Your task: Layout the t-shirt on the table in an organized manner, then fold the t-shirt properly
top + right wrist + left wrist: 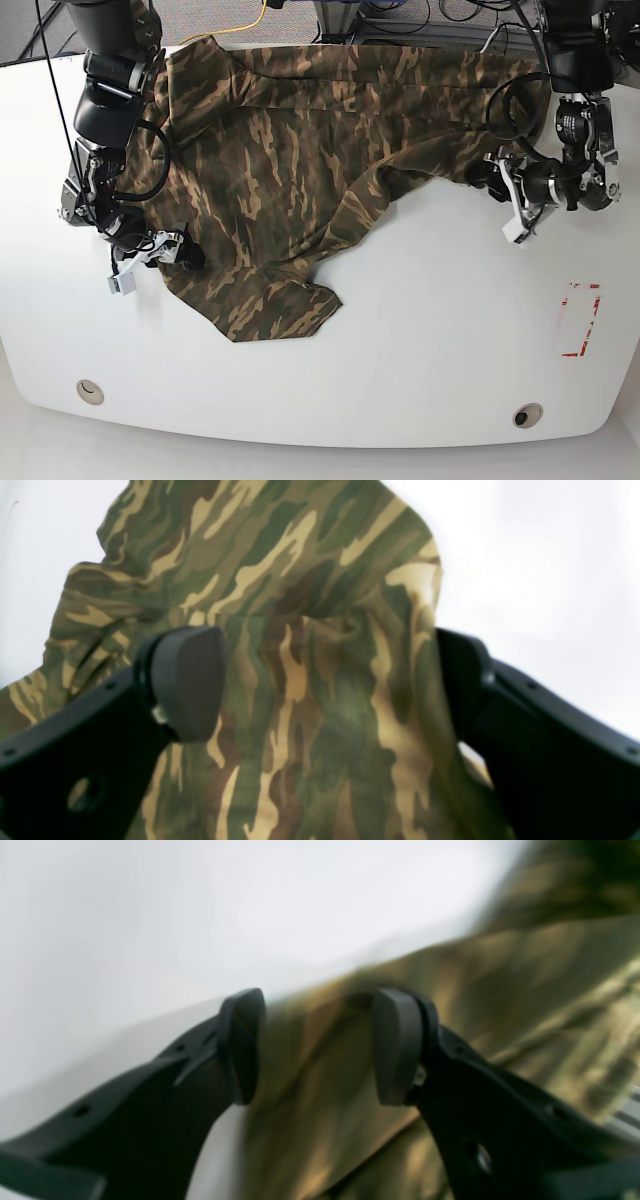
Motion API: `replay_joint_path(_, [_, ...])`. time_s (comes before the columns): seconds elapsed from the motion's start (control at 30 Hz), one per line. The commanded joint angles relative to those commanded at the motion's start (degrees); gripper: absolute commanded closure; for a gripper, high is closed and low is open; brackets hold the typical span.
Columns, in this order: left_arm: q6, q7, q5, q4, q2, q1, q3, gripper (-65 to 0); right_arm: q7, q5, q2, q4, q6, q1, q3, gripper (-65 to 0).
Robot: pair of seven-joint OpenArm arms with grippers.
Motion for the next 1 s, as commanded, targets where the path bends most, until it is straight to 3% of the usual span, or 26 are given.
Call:
replay_joint_path(0.23, [0.0, 1.0, 0.3, 7.4, 0.0, 2.7, 0.2, -9.0, 0.0, 0.0, 0.0, 0.0, 0.0, 0.0, 0.0, -58.3])
replay_joint_path(0.33, [0.0, 1.0, 0.3, 10.0, 0.0, 3.6, 0.2, -4.3, 0.0, 0.0, 0.0, 0.0, 0.0, 0.0, 0.0, -58.3])
replay_joint_path(0.7, [0.0, 1.5, -0.1, 23.0, 0.0, 6.3, 0.7, -3.6, 0.0, 0.0, 0.0, 0.0, 0.0, 0.0, 0.0, -58.3])
replay_joint_path(1.0, [0.0, 2.8, -0.1, 29.9, -0.9, 7.0, 8.3, -3.6, 0.0, 0.0, 0.0, 0.0, 0.0, 0.1, 0.0, -58.3])
